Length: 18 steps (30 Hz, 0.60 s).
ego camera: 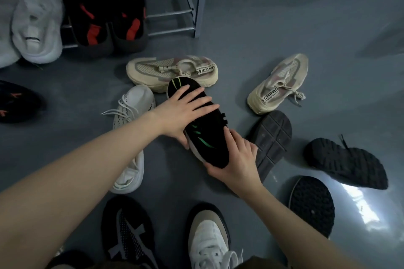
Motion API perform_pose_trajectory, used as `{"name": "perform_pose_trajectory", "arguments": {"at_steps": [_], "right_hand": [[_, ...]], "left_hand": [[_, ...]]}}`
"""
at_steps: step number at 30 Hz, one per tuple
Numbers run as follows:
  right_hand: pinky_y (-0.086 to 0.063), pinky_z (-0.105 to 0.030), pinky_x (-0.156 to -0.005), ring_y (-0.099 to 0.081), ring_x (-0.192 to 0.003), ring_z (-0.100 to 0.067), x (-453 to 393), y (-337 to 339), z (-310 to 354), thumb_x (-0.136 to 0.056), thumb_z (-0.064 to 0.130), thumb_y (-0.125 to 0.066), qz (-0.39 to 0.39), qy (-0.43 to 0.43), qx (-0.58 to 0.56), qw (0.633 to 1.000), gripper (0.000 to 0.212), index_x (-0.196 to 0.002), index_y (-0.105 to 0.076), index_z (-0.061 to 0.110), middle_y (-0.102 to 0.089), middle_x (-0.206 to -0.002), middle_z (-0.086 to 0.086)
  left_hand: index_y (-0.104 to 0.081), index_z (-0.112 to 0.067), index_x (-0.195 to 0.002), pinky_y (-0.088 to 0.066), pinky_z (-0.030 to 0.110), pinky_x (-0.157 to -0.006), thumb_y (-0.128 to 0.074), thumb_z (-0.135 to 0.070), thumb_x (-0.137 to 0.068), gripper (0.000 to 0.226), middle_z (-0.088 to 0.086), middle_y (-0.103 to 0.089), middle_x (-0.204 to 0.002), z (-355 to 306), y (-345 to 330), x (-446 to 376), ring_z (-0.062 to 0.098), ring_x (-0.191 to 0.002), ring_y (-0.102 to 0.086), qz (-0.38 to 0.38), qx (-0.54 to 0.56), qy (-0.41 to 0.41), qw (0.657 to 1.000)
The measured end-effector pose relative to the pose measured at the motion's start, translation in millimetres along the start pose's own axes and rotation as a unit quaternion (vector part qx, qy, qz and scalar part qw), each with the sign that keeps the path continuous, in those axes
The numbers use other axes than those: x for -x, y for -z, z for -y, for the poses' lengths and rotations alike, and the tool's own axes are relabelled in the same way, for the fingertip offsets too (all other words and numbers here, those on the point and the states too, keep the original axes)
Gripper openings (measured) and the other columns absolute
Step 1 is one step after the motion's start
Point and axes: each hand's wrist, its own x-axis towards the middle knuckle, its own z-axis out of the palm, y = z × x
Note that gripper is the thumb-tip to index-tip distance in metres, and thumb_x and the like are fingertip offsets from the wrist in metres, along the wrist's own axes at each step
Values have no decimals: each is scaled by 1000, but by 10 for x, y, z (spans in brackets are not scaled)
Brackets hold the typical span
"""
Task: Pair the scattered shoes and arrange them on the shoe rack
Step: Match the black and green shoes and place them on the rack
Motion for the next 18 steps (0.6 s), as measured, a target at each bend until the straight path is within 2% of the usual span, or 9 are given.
{"name": "perform_pose_trajectory", "arguments": {"at_steps": [4,8,13,15,18], "right_hand": [[-33,-37,-95,-53,-112,-25,-80,218,28,-65,56,-63,-38,52,-30,997,88,-138,-43,10,-53,-133,-7],[-29,-32,-97,-51,-114,-23,-156,405,90,-65,52,-63,-30,105,-57,992,85,-137,-40,15,-53,-134,-4],[-34,-35,-96,-54,-115,-23,-221,502,191,-68,51,-67,-10,194,-55,979,78,-133,-48,13,-53,-134,-8],[-38,-36,-93,-56,-114,-22,-254,497,287,-68,51,-67,4,230,-47,972,75,-131,-52,13,-53,-134,-10],[-43,-38,-89,-58,-113,-24,-297,418,504,-68,53,-67,40,285,-30,957,75,-130,-53,15,-53,-135,-10]], "left_hand": [[-25,-22,-145,-3,41,-112,-69,-74,-50,117,7,-39,-141,122,118,44,29,-140,-22,-69,18,-37,997],[-37,-20,-135,-14,40,-106,-60,-81,-51,106,9,-48,-126,184,154,233,30,-123,-44,-118,61,-28,991],[-41,-20,-128,-26,41,-99,-57,-85,-49,104,8,-48,-114,127,274,630,24,-107,-49,-135,87,22,987],[-42,-17,-126,-27,42,-98,-55,-86,-50,103,8,-48,-110,97,301,855,24,-102,-52,-140,75,46,986],[-43,-14,-124,-31,39,-89,-52,-88,-51,104,11,-53,-105,39,264,1247,25,-91,-57,-135,38,100,985]]}}
